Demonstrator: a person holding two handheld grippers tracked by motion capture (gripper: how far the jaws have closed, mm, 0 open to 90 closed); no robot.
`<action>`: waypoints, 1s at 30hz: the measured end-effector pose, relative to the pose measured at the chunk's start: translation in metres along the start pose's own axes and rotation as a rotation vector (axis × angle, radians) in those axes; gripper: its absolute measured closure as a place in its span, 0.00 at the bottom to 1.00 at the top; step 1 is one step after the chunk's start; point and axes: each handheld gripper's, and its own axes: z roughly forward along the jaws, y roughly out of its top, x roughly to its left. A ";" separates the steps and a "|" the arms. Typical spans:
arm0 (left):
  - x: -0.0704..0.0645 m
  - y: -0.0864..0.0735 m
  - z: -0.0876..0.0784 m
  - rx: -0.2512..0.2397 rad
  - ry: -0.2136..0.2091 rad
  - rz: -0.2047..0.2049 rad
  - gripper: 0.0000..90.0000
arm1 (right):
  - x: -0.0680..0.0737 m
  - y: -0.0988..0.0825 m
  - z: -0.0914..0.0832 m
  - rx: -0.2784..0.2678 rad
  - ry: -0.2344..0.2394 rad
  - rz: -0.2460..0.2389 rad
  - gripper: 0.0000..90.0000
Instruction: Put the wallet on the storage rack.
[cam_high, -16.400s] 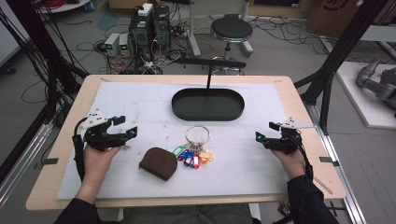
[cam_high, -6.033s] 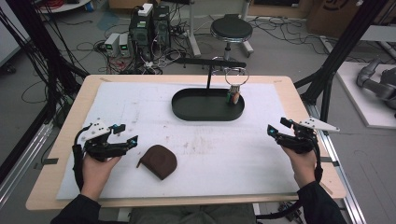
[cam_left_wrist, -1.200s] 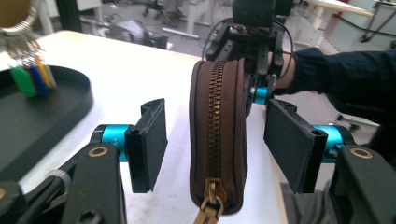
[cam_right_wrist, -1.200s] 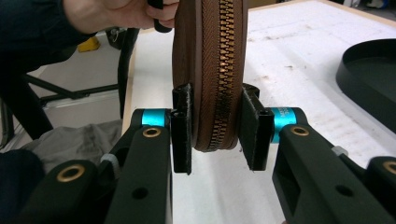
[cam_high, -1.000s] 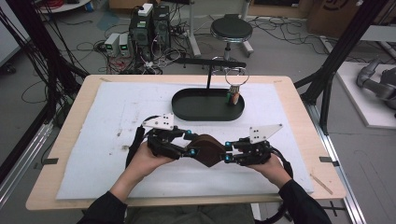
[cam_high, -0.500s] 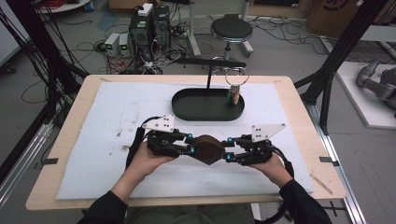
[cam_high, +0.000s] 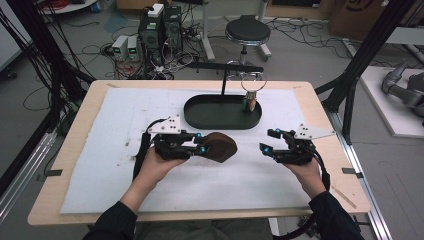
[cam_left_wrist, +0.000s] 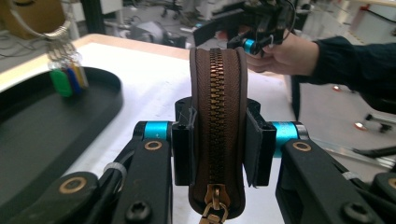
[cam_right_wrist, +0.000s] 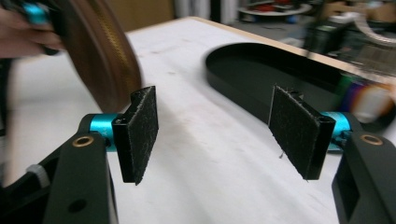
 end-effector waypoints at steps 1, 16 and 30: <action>0.002 0.001 0.000 -0.007 0.014 0.000 0.76 | -0.002 -0.001 -0.001 0.001 -0.018 0.006 0.38; 0.030 0.010 0.013 -0.089 0.183 0.011 0.76 | -0.024 -0.010 -0.018 -0.002 -0.205 0.075 0.35; 0.060 0.002 0.028 -0.157 0.300 -0.044 0.76 | -0.025 -0.011 -0.018 0.003 -0.224 0.078 0.35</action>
